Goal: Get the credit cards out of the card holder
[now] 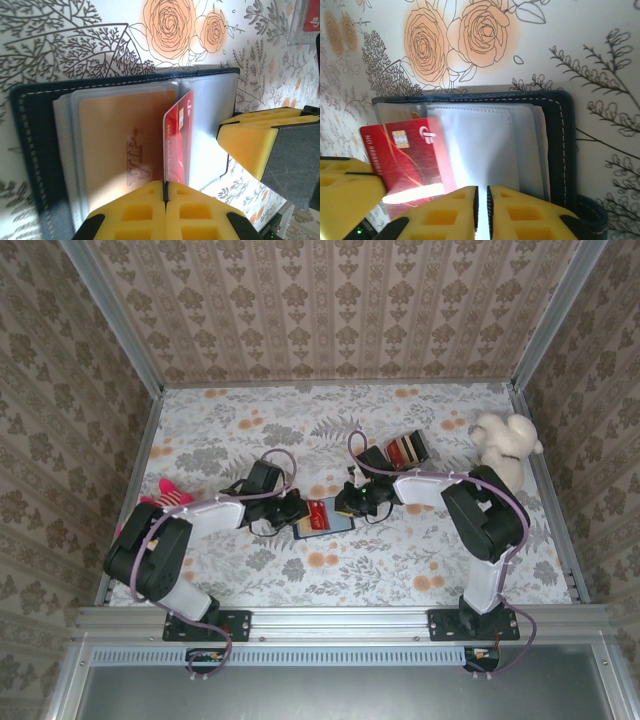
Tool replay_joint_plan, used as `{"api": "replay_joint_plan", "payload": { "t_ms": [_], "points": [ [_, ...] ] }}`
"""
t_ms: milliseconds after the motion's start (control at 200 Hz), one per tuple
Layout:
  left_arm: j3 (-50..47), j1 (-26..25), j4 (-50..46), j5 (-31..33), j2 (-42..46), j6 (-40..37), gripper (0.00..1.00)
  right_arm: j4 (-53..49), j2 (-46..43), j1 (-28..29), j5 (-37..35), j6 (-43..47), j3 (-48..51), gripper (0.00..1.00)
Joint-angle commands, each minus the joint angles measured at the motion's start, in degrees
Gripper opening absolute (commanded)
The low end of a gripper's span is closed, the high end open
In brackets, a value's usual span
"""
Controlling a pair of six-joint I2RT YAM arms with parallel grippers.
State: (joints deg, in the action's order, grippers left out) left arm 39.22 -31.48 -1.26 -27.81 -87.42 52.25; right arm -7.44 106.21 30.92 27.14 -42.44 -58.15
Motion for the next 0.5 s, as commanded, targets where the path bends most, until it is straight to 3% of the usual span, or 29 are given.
{"api": "replay_joint_plan", "payload": {
  "t_ms": [0,100,495],
  "points": [
    [-1.0,0.8,-4.0,1.0,2.8,-3.0,0.00,-4.5,-2.7,0.7,-2.9,4.7,-1.5,0.23],
    [-1.5,1.7,-4.5,0.5,4.1,-3.7,0.00,-3.8,-3.9,2.0,-1.1,6.6,-1.8,0.30],
    [-1.3,4.4,-10.6,-0.3,10.7,-6.8,0.00,3.4,-5.5,3.4,3.2,3.5,0.6,0.36]
  ]
}}
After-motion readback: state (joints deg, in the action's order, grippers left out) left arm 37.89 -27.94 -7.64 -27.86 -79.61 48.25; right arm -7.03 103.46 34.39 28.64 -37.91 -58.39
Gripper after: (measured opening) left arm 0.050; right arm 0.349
